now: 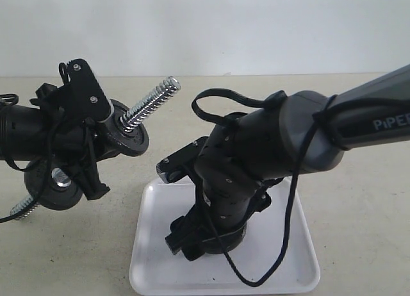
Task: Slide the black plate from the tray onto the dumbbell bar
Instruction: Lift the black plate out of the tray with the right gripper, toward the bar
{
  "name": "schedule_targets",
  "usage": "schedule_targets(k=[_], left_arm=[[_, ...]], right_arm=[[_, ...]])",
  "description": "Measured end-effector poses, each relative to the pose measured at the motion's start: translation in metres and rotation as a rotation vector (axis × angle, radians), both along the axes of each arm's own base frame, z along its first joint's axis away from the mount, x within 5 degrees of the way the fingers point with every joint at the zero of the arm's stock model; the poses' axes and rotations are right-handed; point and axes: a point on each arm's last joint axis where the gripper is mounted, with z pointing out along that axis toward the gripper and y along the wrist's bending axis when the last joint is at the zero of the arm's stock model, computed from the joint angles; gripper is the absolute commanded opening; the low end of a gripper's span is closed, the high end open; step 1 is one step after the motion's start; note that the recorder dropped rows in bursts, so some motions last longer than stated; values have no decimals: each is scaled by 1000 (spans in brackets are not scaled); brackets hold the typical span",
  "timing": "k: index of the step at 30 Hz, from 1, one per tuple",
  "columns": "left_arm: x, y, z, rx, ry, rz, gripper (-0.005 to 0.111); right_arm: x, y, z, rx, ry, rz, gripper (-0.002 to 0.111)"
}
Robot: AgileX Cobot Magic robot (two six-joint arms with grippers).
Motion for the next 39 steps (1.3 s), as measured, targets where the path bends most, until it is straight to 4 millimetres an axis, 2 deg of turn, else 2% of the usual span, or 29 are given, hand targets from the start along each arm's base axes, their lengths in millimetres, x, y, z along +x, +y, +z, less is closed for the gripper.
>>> schedule_targets(k=[5, 11, 15, 19, 24, 29, 39], left_arm=[[0, 0, 0, 1, -1, 4, 4], [1, 2, 0, 9, -6, 24, 4], [1, 2, 0, 10, -7, 28, 4], [1, 2, -1, 11, -5, 28, 4], [1, 3, 0, 11, -6, 36, 4], [3, 6, 0, 16, -10, 76, 4], [4, 9, -1, 16, -12, 124, 4]], right_arm=[[0, -9, 10, -65, -42, 39, 1], [-2, -18, 47, -40, -121, 45, 1], [-3, -21, 63, -19, -162, 53, 1], [-1, -27, 66, -44, -161, 29, 1], [15, -46, 66, -71, -150, -42, 1], [27, -62, 65, -80, -127, -42, 1], [46, -92, 61, 79, 38, -50, 1]])
